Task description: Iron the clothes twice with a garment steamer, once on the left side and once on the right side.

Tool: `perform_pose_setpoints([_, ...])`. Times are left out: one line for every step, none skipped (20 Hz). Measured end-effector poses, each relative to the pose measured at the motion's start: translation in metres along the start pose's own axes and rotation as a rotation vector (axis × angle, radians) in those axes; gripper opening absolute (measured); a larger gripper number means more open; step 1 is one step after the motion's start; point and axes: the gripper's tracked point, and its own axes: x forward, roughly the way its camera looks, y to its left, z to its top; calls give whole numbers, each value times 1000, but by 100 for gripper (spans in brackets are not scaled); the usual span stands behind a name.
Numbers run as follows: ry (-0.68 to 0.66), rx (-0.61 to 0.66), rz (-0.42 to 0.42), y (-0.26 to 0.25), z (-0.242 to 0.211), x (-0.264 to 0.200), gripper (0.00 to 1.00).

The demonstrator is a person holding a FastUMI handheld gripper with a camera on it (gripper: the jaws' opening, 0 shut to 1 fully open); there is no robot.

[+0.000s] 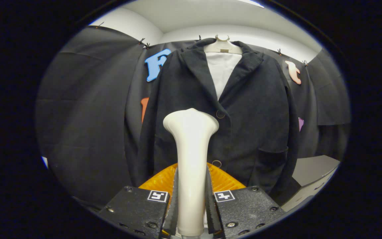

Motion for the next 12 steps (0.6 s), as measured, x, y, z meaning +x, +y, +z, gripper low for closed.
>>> perform_pose_setpoints([11, -1, -3, 0, -6, -2, 38])
perform_pose_setpoints([18, -4, -6, -2, -9, -3, 38])
perform_pose_setpoints([24, -8, -8, -3, -12, -4, 38])
perform_pose_setpoints([34, -10, -8, -3, -15, -5, 38])
perform_pose_setpoints([44, -12, -6, -3, -21, -6, 38])
perform_pose_setpoints([55, -15, -6, -3, -25, -6, 37])
perform_pose_setpoints([63, -19, -6, -2, -29, -8, 37])
perform_pose_setpoints([70, -25, -6, 0, -33, -9, 37])
perform_pose_setpoints([81, -29, -3, 0, -39, -10, 37])
perform_pose_setpoints([98, -35, -4, 1, -45, -11, 37])
perform_pose_setpoints([119, -42, -6, 1, -52, -13, 37])
perform_pose_setpoints([132, -44, 1, 2, -58, -16, 37])
